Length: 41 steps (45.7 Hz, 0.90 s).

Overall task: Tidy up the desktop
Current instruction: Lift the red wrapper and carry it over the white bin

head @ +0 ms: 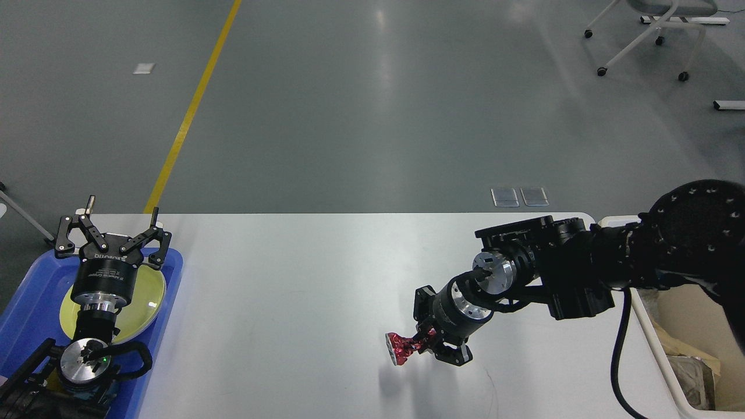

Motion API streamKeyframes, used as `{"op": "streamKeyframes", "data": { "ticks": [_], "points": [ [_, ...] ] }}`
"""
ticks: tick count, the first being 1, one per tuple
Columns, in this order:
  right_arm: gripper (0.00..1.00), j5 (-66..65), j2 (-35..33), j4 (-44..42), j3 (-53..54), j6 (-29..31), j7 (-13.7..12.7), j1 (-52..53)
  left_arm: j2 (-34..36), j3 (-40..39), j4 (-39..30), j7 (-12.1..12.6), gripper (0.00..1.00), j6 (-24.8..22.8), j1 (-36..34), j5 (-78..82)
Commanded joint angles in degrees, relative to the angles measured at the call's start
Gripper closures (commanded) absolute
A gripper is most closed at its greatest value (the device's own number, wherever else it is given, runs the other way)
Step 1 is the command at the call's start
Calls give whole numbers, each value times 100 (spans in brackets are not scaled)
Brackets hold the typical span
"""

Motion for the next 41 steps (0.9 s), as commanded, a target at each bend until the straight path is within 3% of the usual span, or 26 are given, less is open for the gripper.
{"op": "streamKeyframes", "data": {
  "ticks": [1,8,13,17,20,26,30,34,41],
  "points": [
    [100,-647,-302,784,-324,301,4,673,0,1,0,0,4,0,0,5],
    [100,-1219,-689,1452,-895,960,12,1675,0,1,0,0,4,0,0,5],
    [100,-1824,-970,1778,-1334,1671,12,2457,0,1,0,0,4,0,0,-4],
    [100,-2633,-1137,2208,-1782,2445,170,3406,0,1,0,0,4,0,0,-4],
    [100,-2985,-1243,2349,-2116,2954,512,3977,0,1,0,0,4,0,0,-3],
    [100,-3670,-1348,2420,-3153,3694,1759,4909,0,1,0,0,4,0,0,5],
    [100,-4057,-1357,2481,-3733,3878,2393,5340,0,1,0,0,4,0,0,-4],
    [100,-4252,-1366,2499,-4042,4045,2561,5674,0,1,0,0,4,0,0,5],
    [100,-4217,-1375,2517,-3989,4476,2544,5886,0,1,0,0,4,0,0,-3]
  ]
}}
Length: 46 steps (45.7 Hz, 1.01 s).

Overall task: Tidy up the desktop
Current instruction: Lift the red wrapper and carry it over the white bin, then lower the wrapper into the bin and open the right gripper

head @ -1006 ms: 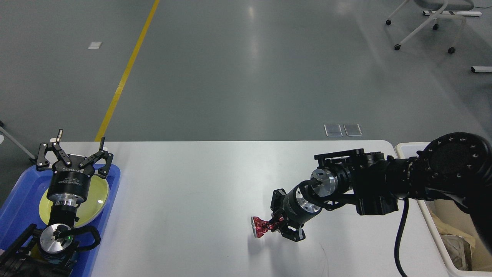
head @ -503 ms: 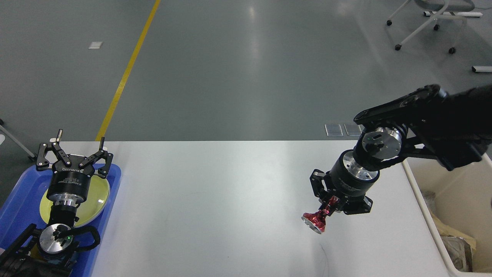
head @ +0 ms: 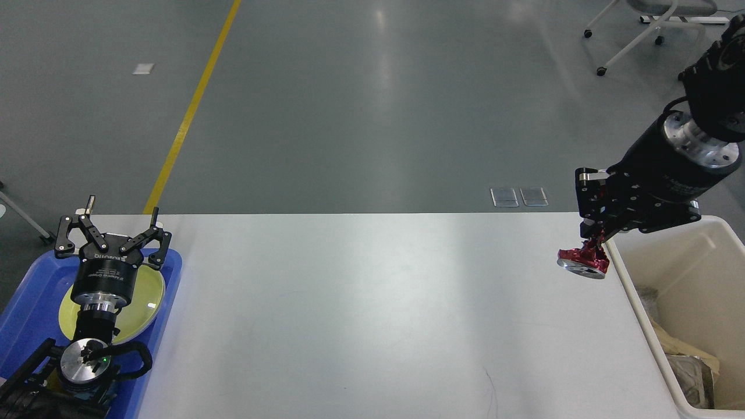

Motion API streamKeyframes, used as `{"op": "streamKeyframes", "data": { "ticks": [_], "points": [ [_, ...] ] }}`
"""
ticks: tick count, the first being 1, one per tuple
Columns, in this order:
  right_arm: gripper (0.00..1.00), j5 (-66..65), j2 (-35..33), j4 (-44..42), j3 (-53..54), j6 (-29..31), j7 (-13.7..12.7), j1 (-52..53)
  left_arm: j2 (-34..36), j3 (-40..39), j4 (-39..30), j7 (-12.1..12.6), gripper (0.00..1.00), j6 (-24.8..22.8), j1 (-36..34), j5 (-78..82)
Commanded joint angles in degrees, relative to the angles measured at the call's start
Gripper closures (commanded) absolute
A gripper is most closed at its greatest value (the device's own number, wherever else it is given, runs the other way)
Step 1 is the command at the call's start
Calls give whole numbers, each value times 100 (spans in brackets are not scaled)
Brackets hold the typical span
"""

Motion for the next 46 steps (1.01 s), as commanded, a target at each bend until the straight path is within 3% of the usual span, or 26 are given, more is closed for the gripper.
{"op": "streamKeyframes", "data": {
  "ticks": [1,21,28,37,46],
  "points": [
    [100,33,-5,15,32,282,9,148,-1,1,0,0,4,0,0,-2],
    [100,86,-304,-81,-170,45,-8,113,-1,1,0,0,4,0,0,7],
    [100,69,-550,-310,-381,-323,-8,-28,-1,1,0,0,4,0,0,-2],
    [100,-124,-1445,-1223,-364,-552,-17,-827,-1,1,0,0,4,0,0,7],
    [100,-704,-2290,-2471,110,-877,-8,-2276,-1,1,0,0,4,0,0,-2]
  ]
}}
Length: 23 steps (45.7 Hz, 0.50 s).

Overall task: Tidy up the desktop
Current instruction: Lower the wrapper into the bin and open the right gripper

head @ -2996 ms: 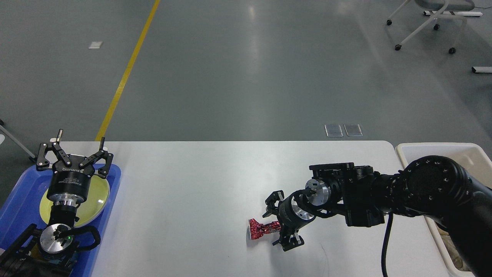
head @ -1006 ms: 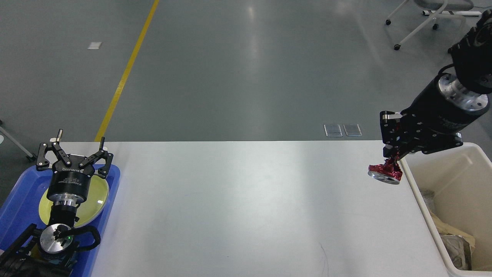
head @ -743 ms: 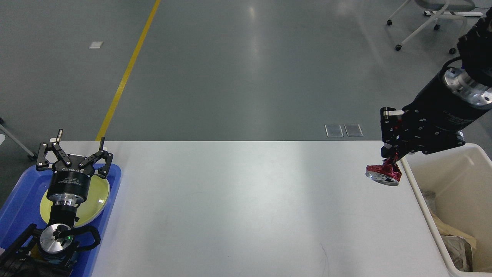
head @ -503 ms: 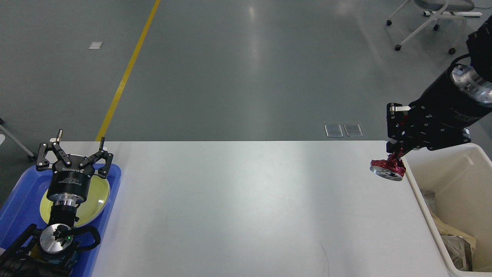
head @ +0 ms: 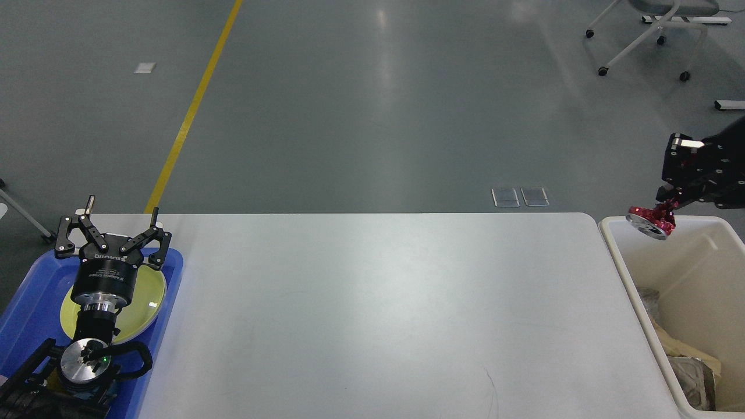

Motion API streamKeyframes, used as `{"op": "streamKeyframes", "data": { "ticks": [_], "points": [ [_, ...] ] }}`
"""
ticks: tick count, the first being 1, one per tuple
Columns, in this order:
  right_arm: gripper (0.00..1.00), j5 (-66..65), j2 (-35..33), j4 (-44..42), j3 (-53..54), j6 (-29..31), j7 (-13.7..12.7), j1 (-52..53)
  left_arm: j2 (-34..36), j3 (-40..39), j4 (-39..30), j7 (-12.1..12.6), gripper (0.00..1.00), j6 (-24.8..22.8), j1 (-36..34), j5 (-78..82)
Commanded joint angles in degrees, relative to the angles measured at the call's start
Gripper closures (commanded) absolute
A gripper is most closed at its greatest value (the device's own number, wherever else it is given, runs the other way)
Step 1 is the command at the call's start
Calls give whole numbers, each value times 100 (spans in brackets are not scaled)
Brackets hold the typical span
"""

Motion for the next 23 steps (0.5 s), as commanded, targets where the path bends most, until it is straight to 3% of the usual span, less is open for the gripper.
{"op": "streamKeyframes", "data": {
  "ticks": [1,14,23],
  "points": [
    [100,-293,-403,-806,433,-193,7,-1075,1,-1,0,0,4,0,0,-4],
    [100,-303,-333,-3380,2296,-799,-20,-4871,1,-1,0,0,4,0,0,-4],
    [100,-250,598,-5771,3483,-1406,-20,-7306,1,-1,0,0,4,0,0,-4]
  ]
}}
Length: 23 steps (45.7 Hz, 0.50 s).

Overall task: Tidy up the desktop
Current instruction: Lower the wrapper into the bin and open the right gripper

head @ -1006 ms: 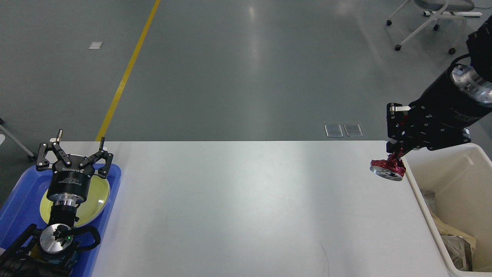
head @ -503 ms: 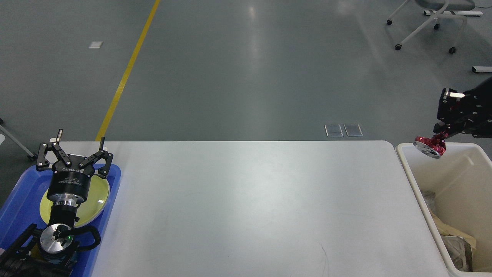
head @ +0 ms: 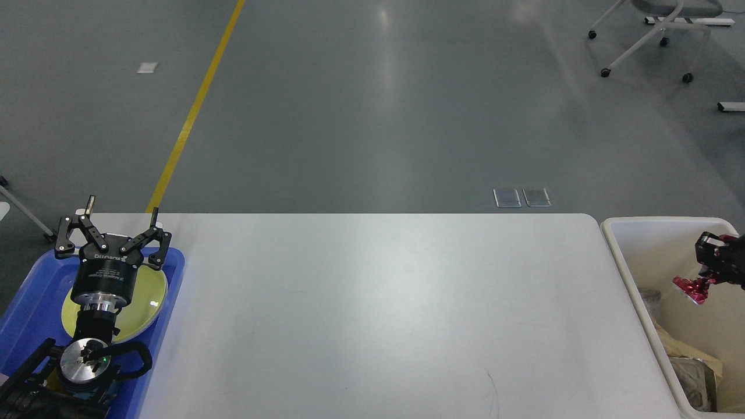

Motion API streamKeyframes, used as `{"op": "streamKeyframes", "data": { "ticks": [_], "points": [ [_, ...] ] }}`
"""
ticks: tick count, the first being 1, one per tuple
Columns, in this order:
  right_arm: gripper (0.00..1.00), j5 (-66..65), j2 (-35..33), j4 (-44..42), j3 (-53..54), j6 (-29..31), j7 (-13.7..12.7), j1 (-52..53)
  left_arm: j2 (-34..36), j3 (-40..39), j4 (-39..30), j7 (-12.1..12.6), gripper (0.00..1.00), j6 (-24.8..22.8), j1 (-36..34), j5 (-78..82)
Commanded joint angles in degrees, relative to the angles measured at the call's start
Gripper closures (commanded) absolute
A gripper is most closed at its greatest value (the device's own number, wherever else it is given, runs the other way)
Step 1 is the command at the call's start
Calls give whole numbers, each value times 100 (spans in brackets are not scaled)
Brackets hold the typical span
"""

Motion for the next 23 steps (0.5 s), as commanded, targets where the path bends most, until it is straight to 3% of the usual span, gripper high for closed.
{"op": "streamKeyframes", "data": {
  "ticks": [1,5,13,23],
  "points": [
    [100,10,602,-1506,681,-396,0,-1456,1,0,0,0,4,0,0,-6],
    [100,1,1041,-2140,831,-1088,-17,-2125,1,0,0,0,4,0,0,-6],
    [100,-16,1394,-2168,796,-2838,-166,-2882,1,0,0,0,4,0,0,2],
    [100,-16,1579,-2194,761,-3314,-299,-3304,1,0,0,0,4,0,0,-6]
  ]
}}
